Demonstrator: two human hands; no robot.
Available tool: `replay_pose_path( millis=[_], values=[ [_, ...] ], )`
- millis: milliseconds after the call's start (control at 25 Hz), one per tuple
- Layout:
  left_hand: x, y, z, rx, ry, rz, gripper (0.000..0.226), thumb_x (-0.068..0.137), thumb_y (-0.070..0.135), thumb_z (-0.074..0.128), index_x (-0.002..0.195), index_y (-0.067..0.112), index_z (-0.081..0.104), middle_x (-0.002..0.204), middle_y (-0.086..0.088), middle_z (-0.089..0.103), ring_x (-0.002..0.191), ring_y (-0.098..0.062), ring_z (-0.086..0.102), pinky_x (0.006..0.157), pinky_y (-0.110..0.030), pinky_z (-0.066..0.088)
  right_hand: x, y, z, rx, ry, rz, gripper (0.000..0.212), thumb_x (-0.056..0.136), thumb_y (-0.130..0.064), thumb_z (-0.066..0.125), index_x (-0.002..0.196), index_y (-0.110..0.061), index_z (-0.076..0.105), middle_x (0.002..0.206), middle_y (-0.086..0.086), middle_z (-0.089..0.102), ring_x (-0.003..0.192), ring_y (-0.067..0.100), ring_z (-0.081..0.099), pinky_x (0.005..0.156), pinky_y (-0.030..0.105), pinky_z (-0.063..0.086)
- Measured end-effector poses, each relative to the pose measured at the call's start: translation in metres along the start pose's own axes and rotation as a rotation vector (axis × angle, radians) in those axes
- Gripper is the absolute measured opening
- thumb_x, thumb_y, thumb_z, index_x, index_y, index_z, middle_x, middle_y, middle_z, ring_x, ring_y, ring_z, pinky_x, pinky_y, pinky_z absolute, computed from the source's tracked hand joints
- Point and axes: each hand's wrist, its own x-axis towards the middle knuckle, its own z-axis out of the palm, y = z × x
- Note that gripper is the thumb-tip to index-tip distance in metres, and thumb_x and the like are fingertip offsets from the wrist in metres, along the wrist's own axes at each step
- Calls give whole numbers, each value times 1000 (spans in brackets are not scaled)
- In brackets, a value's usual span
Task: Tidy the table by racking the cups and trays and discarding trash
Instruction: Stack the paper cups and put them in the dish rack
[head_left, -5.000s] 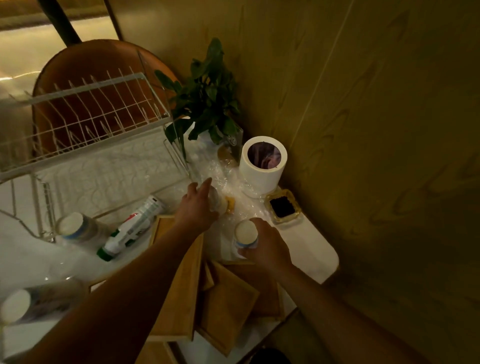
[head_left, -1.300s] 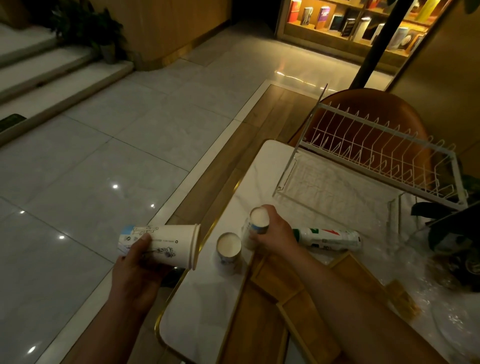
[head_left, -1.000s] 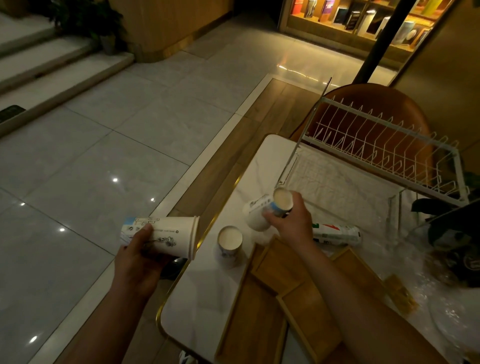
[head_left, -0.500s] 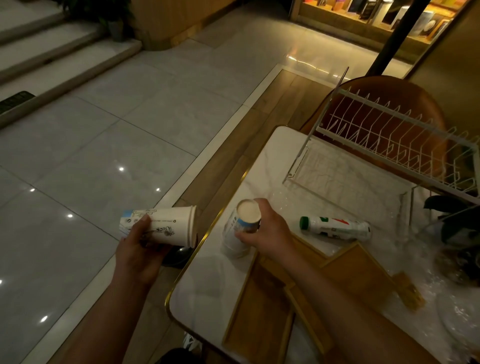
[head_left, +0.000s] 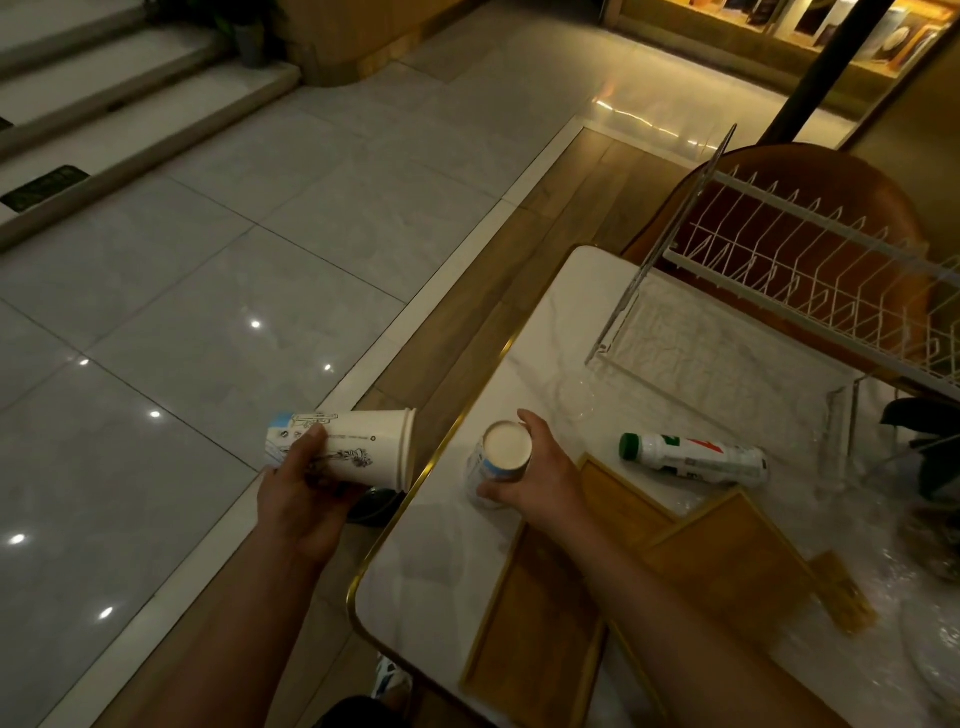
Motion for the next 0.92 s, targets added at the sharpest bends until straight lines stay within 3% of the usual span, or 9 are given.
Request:
replay_pose_path(
  millis=[120, 200, 280, 400, 520, 640, 720, 800, 920],
  values=[
    [2, -1, 0, 10, 4, -14, 48, 92, 18, 62, 137, 16, 47, 118, -9, 66, 108, -27, 66, 70, -46, 62, -3, 10, 7, 71, 1, 7, 88, 46, -46, 87, 120, -53, 42, 119, -23, 58, 117, 11, 54, 92, 30, 49],
    [2, -3, 1, 18, -4, -23, 43, 92, 18, 62, 133, 16, 49, 115, -10, 66, 108, -28, 66, 65, -44, 63, -4, 10, 9, 73, -12, -16, 76, 48, -47, 83, 108, -66, 40, 104, -38, 54, 108, 3, 54, 83, 20, 45],
    [3, -4, 2, 24, -18, -28, 42, 93, 17, 61, 133, 16, 49, 113, -9, 67, 108, -28, 66, 64, -42, 64, -1, 7, 9, 92, -31, -21, 73, 51, -41, 85, 103, -68, 41, 98, -43, 51, 104, -1, 52, 80, 15, 41],
    [4, -6, 7, 34, -55, -45, 40, 93, 18, 60, 132, 15, 50, 108, -9, 71, 108, -28, 66, 64, -42, 64, 2, 1, 4, 218, 13, 79, 76, 52, -33, 91, 107, -55, 44, 96, -35, 53, 102, 4, 54, 79, 17, 45],
    [1, -8, 13, 40, -101, -54, 36, 93, 19, 60, 128, 16, 52, 94, -7, 78, 105, -28, 68, 61, -42, 63, -5, -4, -14, 392, 68, 164, 78, 48, -41, 90, 112, -49, 47, 104, -27, 55, 97, 5, 58, 74, 21, 52],
    [-3, -11, 21, 28, -127, -82, 45, 94, 20, 60, 137, 15, 47, 108, -9, 71, 106, -28, 67, 66, -45, 62, -20, -7, -44, 637, 145, 191, 60, 52, -40, 86, 105, -46, 58, 103, -18, 68, 92, 8, 68, 66, 20, 55],
    [-7, -15, 28, 29, -147, -120, 50, 94, 22, 60, 140, 15, 44, 115, -10, 68, 109, -28, 66, 73, -48, 60, -33, 1, -62, 889, 154, 234, 56, 63, -32, 83, 114, -34, 62, 110, -3, 73, 103, 22, 69, 80, 38, 59],
    [-11, -20, 35, 25, -180, -170, 53, 94, 23, 59, 143, 16, 43, 129, -14, 64, 117, -30, 63, 80, -51, 61, -48, 13, -76, 1140, 117, 338, 58, 74, -33, 77, 129, -24, 57, 121, 10, 70, 112, 32, 65, 94, 53, 53],
    [-17, -29, 43, -3, -220, -213, 55, 94, 25, 58, 146, 18, 41, 141, -16, 57, 126, -32, 57, 85, -51, 56, -71, 21, -92, 1435, 28, 408, 56, 86, -37, 67, 137, -18, 51, 130, 20, 63, 115, 37, 63, 88, 53, 55]
  ],
)
